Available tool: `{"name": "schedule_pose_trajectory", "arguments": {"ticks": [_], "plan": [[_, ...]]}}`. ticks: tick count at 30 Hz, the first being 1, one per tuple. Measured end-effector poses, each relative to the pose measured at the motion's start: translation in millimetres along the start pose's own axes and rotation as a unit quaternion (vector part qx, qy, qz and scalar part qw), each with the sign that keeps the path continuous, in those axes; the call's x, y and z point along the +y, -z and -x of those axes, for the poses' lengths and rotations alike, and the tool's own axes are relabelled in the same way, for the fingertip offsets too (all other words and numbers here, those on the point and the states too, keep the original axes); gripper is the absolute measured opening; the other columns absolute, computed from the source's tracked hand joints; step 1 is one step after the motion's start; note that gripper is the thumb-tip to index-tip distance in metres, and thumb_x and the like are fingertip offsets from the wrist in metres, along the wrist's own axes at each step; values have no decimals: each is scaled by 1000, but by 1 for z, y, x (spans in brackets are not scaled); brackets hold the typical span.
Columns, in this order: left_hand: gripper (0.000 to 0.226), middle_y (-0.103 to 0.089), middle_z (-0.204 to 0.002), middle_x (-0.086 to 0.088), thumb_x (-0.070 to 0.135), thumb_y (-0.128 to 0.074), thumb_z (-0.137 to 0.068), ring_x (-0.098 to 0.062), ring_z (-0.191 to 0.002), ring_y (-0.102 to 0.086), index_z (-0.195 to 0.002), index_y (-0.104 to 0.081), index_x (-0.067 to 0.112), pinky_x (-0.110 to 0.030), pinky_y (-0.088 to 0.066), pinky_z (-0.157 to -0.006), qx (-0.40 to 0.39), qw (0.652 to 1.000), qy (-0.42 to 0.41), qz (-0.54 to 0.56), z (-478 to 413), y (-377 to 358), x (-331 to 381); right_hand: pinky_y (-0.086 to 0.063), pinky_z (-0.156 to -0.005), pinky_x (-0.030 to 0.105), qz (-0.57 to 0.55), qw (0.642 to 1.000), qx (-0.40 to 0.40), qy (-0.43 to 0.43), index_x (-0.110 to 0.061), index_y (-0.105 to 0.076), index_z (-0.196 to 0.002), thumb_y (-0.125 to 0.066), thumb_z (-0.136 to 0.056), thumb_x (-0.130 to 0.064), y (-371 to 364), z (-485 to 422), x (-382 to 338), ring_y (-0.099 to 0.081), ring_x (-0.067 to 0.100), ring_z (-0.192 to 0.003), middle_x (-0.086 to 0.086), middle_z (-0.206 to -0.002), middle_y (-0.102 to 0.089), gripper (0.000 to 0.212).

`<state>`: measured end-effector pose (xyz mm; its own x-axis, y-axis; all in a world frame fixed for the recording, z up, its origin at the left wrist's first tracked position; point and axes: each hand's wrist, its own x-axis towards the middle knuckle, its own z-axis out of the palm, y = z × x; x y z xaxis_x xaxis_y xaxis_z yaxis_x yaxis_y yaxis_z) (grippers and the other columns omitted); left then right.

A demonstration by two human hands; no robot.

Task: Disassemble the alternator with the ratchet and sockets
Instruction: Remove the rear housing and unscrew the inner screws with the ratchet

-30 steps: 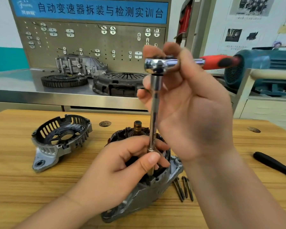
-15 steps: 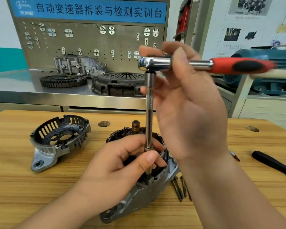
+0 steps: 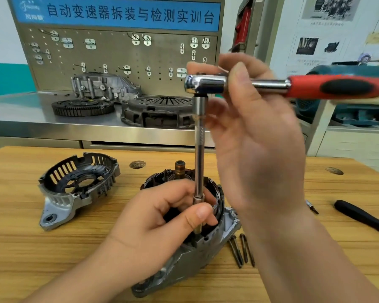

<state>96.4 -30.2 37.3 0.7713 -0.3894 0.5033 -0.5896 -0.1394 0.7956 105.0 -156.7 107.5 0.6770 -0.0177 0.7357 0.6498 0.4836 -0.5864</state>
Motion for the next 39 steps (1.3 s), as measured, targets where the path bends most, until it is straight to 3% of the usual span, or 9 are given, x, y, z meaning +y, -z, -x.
{"name": "schedule_pose_trajectory", "arguments": {"ticks": [6, 9, 12, 20, 24, 27, 31, 34, 39], "plan": [[21, -74, -82, 8, 37, -58, -80, -8, -81, -69, -94, -70, 26, -17, -52, -73, -1, 1000, -16, -10, 0, -1, 0, -45, -71, 26, -242, 953, -48, -175, -20, -56, -99, -46, -90, -28, 6, -4, 1, -54, 12, -70, -3, -86, -71, 16], [22, -74, -79, 10, 39, -60, -76, -6, -78, -70, -93, -68, 28, -15, -52, -71, 20, 999, -17, -21, -1, -1, 0, -45, -70, 20, -53, 997, -54, -11, -17, -55, -103, -46, -93, -14, 1, -1, -1, -55, 9, -72, 2, -88, -68, 14], [21, -73, -79, 10, 42, -61, -76, -8, -79, -69, -89, -68, 28, -17, -53, -72, 22, 999, -17, -35, -1, -1, 0, -47, -73, 20, 147, 972, -31, 181, -12, -52, -104, -48, -93, -1, 0, 3, 3, -57, 12, -79, 9, -89, -62, 17], [21, -74, -84, 7, 37, -53, -85, -11, -84, -70, -96, -69, 27, -22, -53, -76, -15, 999, -22, -21, 0, 0, 0, -45, -71, 28, -214, 963, -47, -155, -18, -57, -99, -46, -89, -28, 5, -3, 1, -54, 12, -70, -4, -87, -71, 17], [20, -73, -80, 8, 37, -58, -79, -9, -79, -69, -92, -68, 26, -14, -51, -71, 7, 1000, -21, -23, 0, 0, 0, -48, -69, 24, -7, 998, -51, 42, -15, -55, -102, -46, -93, -13, -2, 1, 1, -55, 16, -74, 6, -91, -65, 13], [21, -72, -79, 12, 38, -58, -79, -6, -79, -68, -95, -68, 28, -8, -48, -69, 16, 999, -23, -29, 0, 0, 1, -51, -77, 30, 186, 952, -71, 232, -10, -48, -107, -46, -93, -3, -2, 4, 6, -58, 22, -85, 13, -96, -59, 16], [20, -73, -81, 11, 38, -55, -83, -7, -79, -69, -94, -68, 28, -13, -51, -70, 4, 999, -22, -35, 1, 0, 0, -50, -69, 23, -6, 1000, -24, 8, -14, -57, -98, -46, -93, -15, 0, -1, 2, -58, 11, -75, 1, -90, -68, 11], [23, -73, -83, 13, 38, -52, -85, -5, -83, -69, -99, -67, 27, -13, -50, -73, -13, 999, -26, -40, 0, 1, 1, -49, -68, 25, -191, 970, -39, -148, -16, -58, -94, -48, -89, -25, 7, -4, 2, -58, 12, -69, -3, -89, -71, 15], [22, -74, -79, 8, 38, -57, -77, -6, -77, -68, -87, -70, 23, -13, -50, -70, 5, 1000, -10, -10, 1, 0, 0, -49, -70, 25, -43, 996, -82, 1, -13, -56, -95, -47, -91, -12, 1, -2, -2, -58, 16, -77, 7, -92, -64, 10]]}}
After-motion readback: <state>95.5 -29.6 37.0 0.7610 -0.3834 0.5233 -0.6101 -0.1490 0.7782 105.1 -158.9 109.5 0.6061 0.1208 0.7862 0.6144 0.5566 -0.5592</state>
